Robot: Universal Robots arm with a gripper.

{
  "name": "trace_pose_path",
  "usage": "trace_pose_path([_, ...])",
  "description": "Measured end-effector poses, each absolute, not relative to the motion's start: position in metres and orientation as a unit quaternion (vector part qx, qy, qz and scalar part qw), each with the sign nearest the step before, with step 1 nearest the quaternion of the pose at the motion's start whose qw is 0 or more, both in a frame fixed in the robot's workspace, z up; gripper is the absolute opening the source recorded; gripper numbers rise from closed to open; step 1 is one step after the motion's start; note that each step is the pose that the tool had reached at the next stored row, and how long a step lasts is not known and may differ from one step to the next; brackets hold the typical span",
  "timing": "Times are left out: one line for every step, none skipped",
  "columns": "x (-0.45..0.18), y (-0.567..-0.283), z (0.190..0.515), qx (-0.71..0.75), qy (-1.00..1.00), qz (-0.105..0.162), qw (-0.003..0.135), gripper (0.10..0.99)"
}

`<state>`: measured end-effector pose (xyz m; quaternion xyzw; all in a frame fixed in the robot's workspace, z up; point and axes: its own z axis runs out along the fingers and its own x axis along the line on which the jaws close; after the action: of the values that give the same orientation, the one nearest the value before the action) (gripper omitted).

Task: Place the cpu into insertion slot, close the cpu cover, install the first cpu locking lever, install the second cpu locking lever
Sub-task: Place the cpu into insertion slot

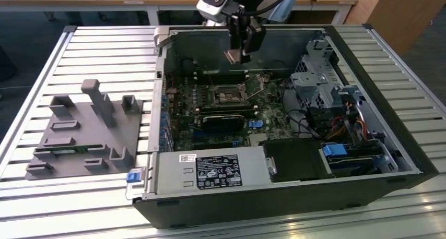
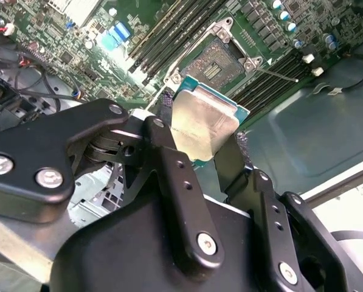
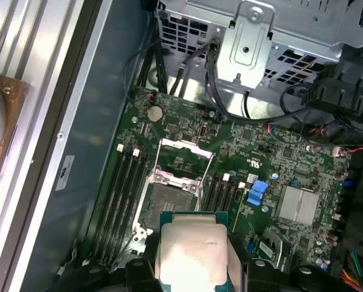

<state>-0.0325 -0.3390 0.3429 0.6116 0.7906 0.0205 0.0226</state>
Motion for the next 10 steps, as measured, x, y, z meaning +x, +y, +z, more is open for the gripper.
trace_pose_path([-0.0325,-0.3389,0.3426,0.613,0.789,0.02,0.023,0.525])
trace_pose_path([-0.0325,-0.3389,0.3422,0.615,0.788,0.02,0.023,0.525])
trace_pose_path([-0.0325,-0.3388,0.3418,0.617,0.786,0.02,0.023,0.525])
trace_pose_path([-0.0325,-0.3388,0.3416,0.619,0.785,0.02,0.023,0.525])
trace_pose_path([-0.0325,-0.3388,0.3413,0.62,0.784,0.02,0.023,0.525])
trace_pose_path([-0.0325,-0.3388,0.341,0.621,0.783,0.02,0.023,0.525])
trace_pose_path([-0.0325,-0.3388,0.3408,0.623,0.782,0.02,0.023,0.525])
trace_pose_path([-0.0325,-0.3388,0.3405,0.623,0.781,0.02,0.023,0.525])
trace_pose_path([-0.0325,-0.3388,0.3401,0.624,0.781,0.02,0.023,0.525])
trace_pose_path([-0.0325,-0.3387,0.3398,0.626,0.779,0.02,0.023,0.525])
